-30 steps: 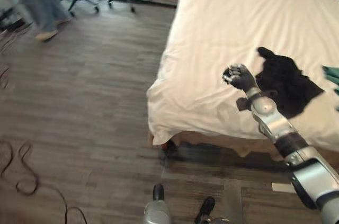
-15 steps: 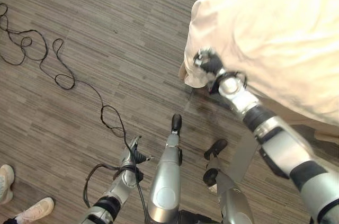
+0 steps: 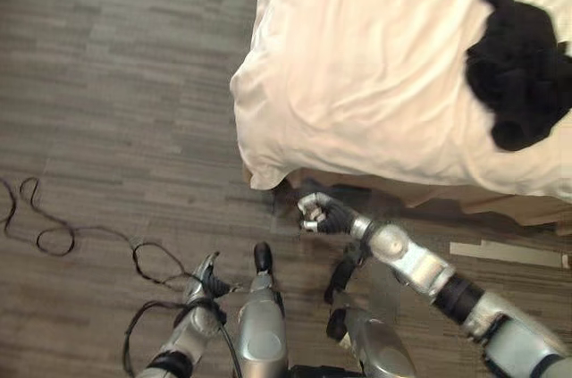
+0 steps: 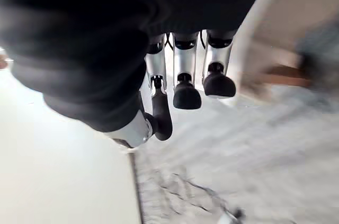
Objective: Tidy up the quilt and then pick up the clothes from the bed and put them into the laundry hamper.
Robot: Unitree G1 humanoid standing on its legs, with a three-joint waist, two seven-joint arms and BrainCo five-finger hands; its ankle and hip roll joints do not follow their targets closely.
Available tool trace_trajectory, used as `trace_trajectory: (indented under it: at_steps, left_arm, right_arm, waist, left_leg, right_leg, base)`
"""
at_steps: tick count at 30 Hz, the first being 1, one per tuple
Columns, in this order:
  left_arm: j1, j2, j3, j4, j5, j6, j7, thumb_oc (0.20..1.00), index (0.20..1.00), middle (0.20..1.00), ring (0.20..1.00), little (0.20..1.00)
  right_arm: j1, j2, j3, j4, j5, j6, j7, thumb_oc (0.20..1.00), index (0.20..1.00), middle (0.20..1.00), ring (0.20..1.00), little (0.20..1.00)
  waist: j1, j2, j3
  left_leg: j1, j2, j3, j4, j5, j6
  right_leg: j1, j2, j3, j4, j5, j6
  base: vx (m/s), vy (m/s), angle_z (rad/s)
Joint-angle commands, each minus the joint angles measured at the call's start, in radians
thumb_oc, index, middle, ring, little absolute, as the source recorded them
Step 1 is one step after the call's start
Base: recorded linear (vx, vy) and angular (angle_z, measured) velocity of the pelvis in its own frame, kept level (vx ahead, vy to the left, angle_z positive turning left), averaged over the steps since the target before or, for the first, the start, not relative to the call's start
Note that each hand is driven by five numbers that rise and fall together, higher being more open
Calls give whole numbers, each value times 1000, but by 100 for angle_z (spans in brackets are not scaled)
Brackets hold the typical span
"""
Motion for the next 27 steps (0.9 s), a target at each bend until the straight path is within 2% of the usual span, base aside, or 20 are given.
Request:
trace_trajectory:
  at_steps: [1, 3, 4, 6, 8, 9, 12, 13, 14, 16, 17, 19, 20, 22, 24, 26, 27]
  left_arm:
    - [-46, -49, -109, 138, 9, 4, 31, 1000, 1000, 1000, 1000, 1000]
    - [-58, -50, -117, 147, 11, 7, 38, 1000, 1000, 1000, 1000, 1000]
    - [-78, -57, -136, 167, 14, 9, 46, 1000, 1000, 1000, 1000, 1000]
    - [-93, -60, -151, 154, -9, 1, 41, 1000, 1000, 1000, 1000, 1000]
    - [-121, -51, -190, 75, -47, -29, 48, 1000, 1000, 1000, 1000, 1000]
    - [-122, -50, -190, 74, -48, -29, 47, 1000, 1000, 1000, 1000, 1000]
    - [-152, -53, -225, 13, -75, -34, 40, 1000, 1000, 1000, 1000, 1000]
    - [-153, -53, -226, 13, -76, -34, 40, 1000, 1000, 1000, 1000, 1000]
    - [-146, -64, -231, 29, -61, -19, 33, 1000, 1000, 1000, 1000, 1000]
    - [-128, -80, -217, 60, -54, 4, 30, 1000, 1000, 1000, 1000, 1000]
    - [-127, -80, -218, 61, -54, 4, 30, 1000, 1000, 1000, 1000, 1000]
    - [-75, -124, -128, 215, -40, 57, 39, 1000, 1000, 1000, 1000, 1000]
    - [-72, -124, -130, 215, -40, 57, 39, 1000, 1000, 1000, 1000, 1000]
    - [26, -157, -36, 343, -30, 94, -10, 1000, 1000, 1000, 1000, 1000]
    - [55, -161, -19, 376, -20, 104, -32, 1000, 1000, 1000, 1000, 1000]
    - [128, -176, 15, 432, -2, 114, -70, 1000, 1000, 1000, 1000, 1000]
    - [129, -176, 14, 432, -2, 114, -70, 1000, 1000, 1000, 1000, 1000]
  right_arm:
    - [-214, 50, -71, 115, 32, -96, -91, 200, 200, 200, 200, 200]
    - [-268, 31, -91, 137, 21, -101, -122, 200, 200, 200, 200, 200]
    - [-364, 4, -132, 207, 7, -97, -189, 200, 200, 200, 200, 200]
    - [-447, -26, -178, 322, 19, -88, -251, 200, 200, 200, 200, 200]
    - [-546, -81, -243, 508, 18, -64, -341, 200, 200, 200, 200, 200]
    - [-550, -81, -243, 511, 19, -65, -340, 200, 200, 200, 200, 200]
    - [-573, -154, -353, 801, 77, -37, -403, 200, 200, 200, 200, 200]
    - [-575, -155, -353, 804, 78, -39, -402, 200, 200, 200, 200, 200]
    - [-507, -159, -405, 890, 92, -26, -414, 200, 200, 200, 200, 200]
    - [-380, -136, -471, 890, 122, -27, -415, 200, 200, 200, 200, 200]
    - [-376, -135, -473, 887, 121, -26, -416, 200, 200, 200, 200, 200]
    - [-58, -51, -558, 841, 110, -22, -397, 200, 200, 200, 200, 200]
    - [-52, -50, -559, 837, 109, -21, -398, 200, 200, 200, 200, 200]
    - [227, 21, -631, 866, 65, 1, -361, 200, 200, 200, 200, 200]
    - [285, 33, -646, 900, 40, 14, -352, 200, 200, 200, 200, 200]
    - [404, 60, -657, 986, -44, 48, -336, 200, 200, 200, 200, 200]
    - [404, 60, -657, 986, -45, 47, -336, 241, 241, 241, 241, 241]
  waist:
    - [22, 82, 0]
    - [23, 88, 12]
    - [25, 98, 38]
    - [28, 108, 60]
    - [33, 131, 91]
    - [33, 131, 93]
    - [26, 161, 123]
    - [27, 162, 123]
    - [15, 166, 123]
    - [1, 167, 124]
    - [1, 166, 123]
    - [-35, 155, 113]
    - [-34, 154, 110]
    - [-72, 138, 48]
    - [-83, 132, 28]
    - [-102, 119, -25]
    - [-102, 119, -25]
  left_leg:
    - [-17, 34, -75, -34, -17, -69]
    - [-27, 35, -76, -34, -13, -71]
    - [-53, 38, -77, -41, 0, -75]
    - [-81, 42, -77, -51, 16, -79]
    - [-119, 43, -91, -65, 20, -94]
    - [-119, 43, -91, -65, 20, -94]
    - [-171, 37, -92, -71, 35, -95]
    - [-172, 38, -92, -71, 35, -95]
    - [-174, 40, -93, -74, 35, -93]
    - [-175, 41, -85, -75, 53, -81]
    - [-162, 41, -93, -74, 33, -90]
    - [-123, 40, -83, -72, 37, -73]
    - [-123, 40, -83, -72, 37, -73]
    - [-62, 40, -73, -69, 12, -67]
    - [-42, 40, -68, -68, 5, -66]
    - [10, 36, -58, -66, -11, -61]
    - [11, 36, -58, -66, -12, -61]
  right_leg:
    - [-14, -131, -42, 85, -125, 146]
    - [-30, -132, -40, 89, -122, 146]
    - [-61, -132, -36, 92, -114, 148]
    - [-93, -133, -37, 94, -105, 149]
    - [-125, -140, -35, 102, -118, 160]
    - [-126, -140, -35, 103, -119, 160]
    - [-173, -148, -45, 114, -117, 166]
    - [-174, -148, -45, 115, -117, 166]
    - [-174, -144, -46, 115, -122, 165]
    - [-173, -140, -52, 114, -107, 154]
    - [-160, -139, -43, 113, -125, 162]
    - [-127, -132, -45, 108, -115, 146]
    - [-126, -132, -45, 106, -115, 146]
    - [-67, -125, -45, 93, -124, 140]
    - [-46, -122, -47, 87, -128, 139]
    - [10, -115, -48, 72, -136, 138]
    - [11, -115, -48, 71, -136, 138]
  base:
    - [-78, 5, -41]
    - [-82, -2, -15]
    - [-78, -16, 3]
    - [-86, -27, 13]
    - [-15, -49, 13]
    - [-19, -31, 20]
    - [-80, 14, 9]
    - [-41, 26, 2]
    - [-12, 13, 5]
    - [-39, 16, 7]
    - [-59, 13, 11]
    - [18, 6, 9]
    - [102, 9, 3]
    - [210, 1, 2]
    - [160, -11, 0]
    - [146, -9, -2]
    - [96, -25, -8]
